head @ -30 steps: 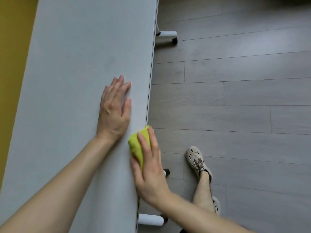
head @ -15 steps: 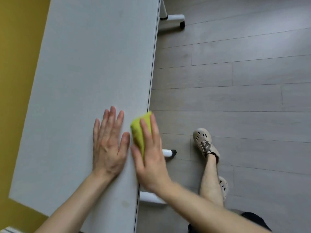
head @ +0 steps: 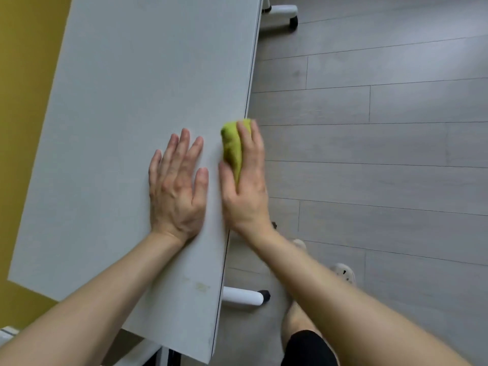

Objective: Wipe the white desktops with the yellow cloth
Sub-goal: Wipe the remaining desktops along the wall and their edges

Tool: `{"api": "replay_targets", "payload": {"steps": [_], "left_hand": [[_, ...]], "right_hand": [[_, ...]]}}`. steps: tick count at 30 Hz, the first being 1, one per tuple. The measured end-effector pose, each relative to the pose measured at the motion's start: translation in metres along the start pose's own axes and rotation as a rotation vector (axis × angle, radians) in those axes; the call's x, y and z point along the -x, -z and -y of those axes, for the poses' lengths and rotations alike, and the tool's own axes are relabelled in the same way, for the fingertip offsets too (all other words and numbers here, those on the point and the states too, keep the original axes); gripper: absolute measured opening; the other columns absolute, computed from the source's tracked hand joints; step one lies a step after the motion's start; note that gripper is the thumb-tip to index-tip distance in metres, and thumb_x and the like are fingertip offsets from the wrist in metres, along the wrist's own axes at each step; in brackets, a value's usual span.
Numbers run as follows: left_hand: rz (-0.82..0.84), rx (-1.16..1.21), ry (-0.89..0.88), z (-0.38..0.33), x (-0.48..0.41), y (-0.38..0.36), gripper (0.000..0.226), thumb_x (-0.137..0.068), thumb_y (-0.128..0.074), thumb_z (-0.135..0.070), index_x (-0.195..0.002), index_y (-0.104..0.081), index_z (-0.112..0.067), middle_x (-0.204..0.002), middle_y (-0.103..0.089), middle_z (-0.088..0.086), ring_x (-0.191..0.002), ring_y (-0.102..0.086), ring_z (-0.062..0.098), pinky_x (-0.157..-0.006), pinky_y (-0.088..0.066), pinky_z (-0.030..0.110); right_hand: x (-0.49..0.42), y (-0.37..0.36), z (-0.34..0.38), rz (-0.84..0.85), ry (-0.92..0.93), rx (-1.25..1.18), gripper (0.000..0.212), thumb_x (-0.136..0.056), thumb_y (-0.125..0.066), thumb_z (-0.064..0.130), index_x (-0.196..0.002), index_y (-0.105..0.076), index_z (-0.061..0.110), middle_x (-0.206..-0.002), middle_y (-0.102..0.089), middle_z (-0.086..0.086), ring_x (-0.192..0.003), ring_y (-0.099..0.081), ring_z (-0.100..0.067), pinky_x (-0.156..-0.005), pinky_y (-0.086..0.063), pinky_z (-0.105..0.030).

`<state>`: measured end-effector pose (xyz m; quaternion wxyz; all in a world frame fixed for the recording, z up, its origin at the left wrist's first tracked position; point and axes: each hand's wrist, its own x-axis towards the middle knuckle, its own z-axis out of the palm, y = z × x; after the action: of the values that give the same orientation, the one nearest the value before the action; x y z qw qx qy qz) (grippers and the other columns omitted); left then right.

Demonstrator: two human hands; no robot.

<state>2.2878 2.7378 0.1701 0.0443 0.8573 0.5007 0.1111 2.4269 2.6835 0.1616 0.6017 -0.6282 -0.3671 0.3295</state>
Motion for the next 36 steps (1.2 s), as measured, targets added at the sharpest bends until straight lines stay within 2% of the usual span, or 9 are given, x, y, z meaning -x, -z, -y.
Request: {"api": "replay_targets", "payload": {"steps": [4, 7, 14, 20, 23, 30, 32, 34, 36], "left_hand": [[-0.005, 0.0, -0.009, 0.002, -0.001, 0.0, 0.057, -0.111, -0.036, -0.035, -0.166, -0.041, -0.023, -0.177, -0.03, 0.0, -0.165, -0.023, 0.017, -0.131, -0.02, 0.058], [-0.006, -0.012, -0.02, 0.002, -0.001, -0.001, 0.057, -0.111, -0.035, -0.036, -0.166, -0.041, -0.022, -0.177, -0.03, 0.001, -0.166, -0.023, 0.018, -0.131, -0.02, 0.059], [-0.01, -0.002, 0.008, 0.0, 0.0, -0.002, 0.057, -0.11, -0.038, -0.035, -0.165, -0.043, -0.025, -0.177, -0.031, 0.0, -0.165, -0.024, 0.016, -0.132, -0.018, 0.055], [-0.027, 0.006, 0.009, -0.003, 0.0, -0.001, 0.055, -0.111, -0.039, -0.035, -0.165, -0.044, -0.027, -0.176, -0.033, 0.0, -0.165, -0.025, 0.017, -0.133, -0.017, 0.053], [-0.042, 0.02, 0.025, -0.007, -0.001, -0.004, 0.053, -0.11, -0.04, -0.036, -0.162, -0.048, -0.028, -0.174, -0.037, 0.001, -0.163, -0.028, 0.018, -0.134, -0.016, 0.049], [-0.268, -0.052, 0.206, -0.02, 0.014, 0.008, 0.027, -0.101, -0.05, -0.031, -0.109, -0.071, -0.016, -0.116, -0.064, 0.014, -0.111, -0.06, 0.037, -0.099, -0.044, 0.047], [-0.212, 0.052, 0.185, -0.021, 0.028, 0.007, 0.032, -0.101, -0.05, -0.028, -0.118, -0.073, -0.013, -0.124, -0.066, 0.016, -0.116, -0.062, 0.039, -0.104, -0.045, 0.046], [-0.008, 0.171, 0.111, -0.012, 0.054, 0.019, 0.044, -0.103, -0.051, -0.032, -0.139, -0.069, -0.013, -0.15, -0.06, 0.018, -0.141, -0.055, 0.037, -0.122, -0.039, 0.045], [0.235, 0.224, 0.056, 0.008, 0.094, 0.046, 0.058, -0.099, -0.054, -0.049, -0.152, -0.061, -0.026, -0.169, -0.042, 0.016, -0.159, -0.036, 0.031, -0.131, -0.028, 0.05]], "right_hand": [[0.148, 0.011, 0.025, 0.161, -0.051, 0.012, 0.072, -0.104, -0.066, 0.006, -0.167, -0.035, 0.02, -0.182, -0.01, 0.002, -0.168, -0.016, -0.022, -0.133, -0.023, -0.047], [0.075, 0.005, 0.016, 0.087, -0.061, 0.015, 0.068, -0.102, -0.064, 0.007, -0.165, -0.04, 0.019, -0.18, -0.018, -0.001, -0.165, -0.023, -0.018, -0.133, -0.026, -0.041], [-0.104, 0.003, -0.014, -0.034, 0.059, 0.052, 0.069, -0.1, -0.058, 0.018, -0.165, -0.039, 0.01, -0.175, -0.028, -0.015, -0.158, -0.026, -0.017, -0.113, -0.013, 0.003], [0.1, 0.001, 0.008, 0.059, -0.047, -0.035, 0.071, -0.106, -0.064, 0.007, -0.168, -0.03, 0.011, -0.181, -0.015, -0.006, -0.167, -0.016, -0.015, -0.135, -0.018, -0.036], [0.201, 0.012, 0.023, 0.177, -0.091, 0.003, 0.072, -0.106, -0.065, 0.009, -0.168, -0.03, 0.022, -0.182, -0.007, 0.003, -0.168, -0.011, -0.014, -0.135, -0.016, -0.036], [0.056, 0.003, 0.008, 0.041, -0.037, 0.102, 0.072, -0.099, -0.058, 0.022, -0.166, -0.036, 0.014, -0.176, -0.026, -0.011, -0.159, -0.022, -0.004, -0.118, -0.012, -0.002], [0.022, 0.005, 0.003, 0.051, -0.034, 0.103, 0.076, -0.096, -0.056, 0.028, -0.167, -0.034, 0.016, -0.175, -0.027, -0.011, -0.16, -0.025, -0.015, -0.121, -0.017, -0.01], [0.017, 0.003, 0.0, 0.054, -0.049, 0.111, 0.077, -0.097, -0.055, 0.032, -0.169, -0.031, 0.019, -0.176, -0.027, -0.008, -0.162, -0.026, -0.019, -0.127, -0.025, -0.03], [0.047, 0.0, 0.002, 0.034, -0.056, 0.118, 0.076, -0.1, -0.056, 0.03, -0.17, -0.028, 0.017, -0.177, -0.025, -0.009, -0.162, -0.025, -0.017, -0.129, -0.022, -0.031]]}}
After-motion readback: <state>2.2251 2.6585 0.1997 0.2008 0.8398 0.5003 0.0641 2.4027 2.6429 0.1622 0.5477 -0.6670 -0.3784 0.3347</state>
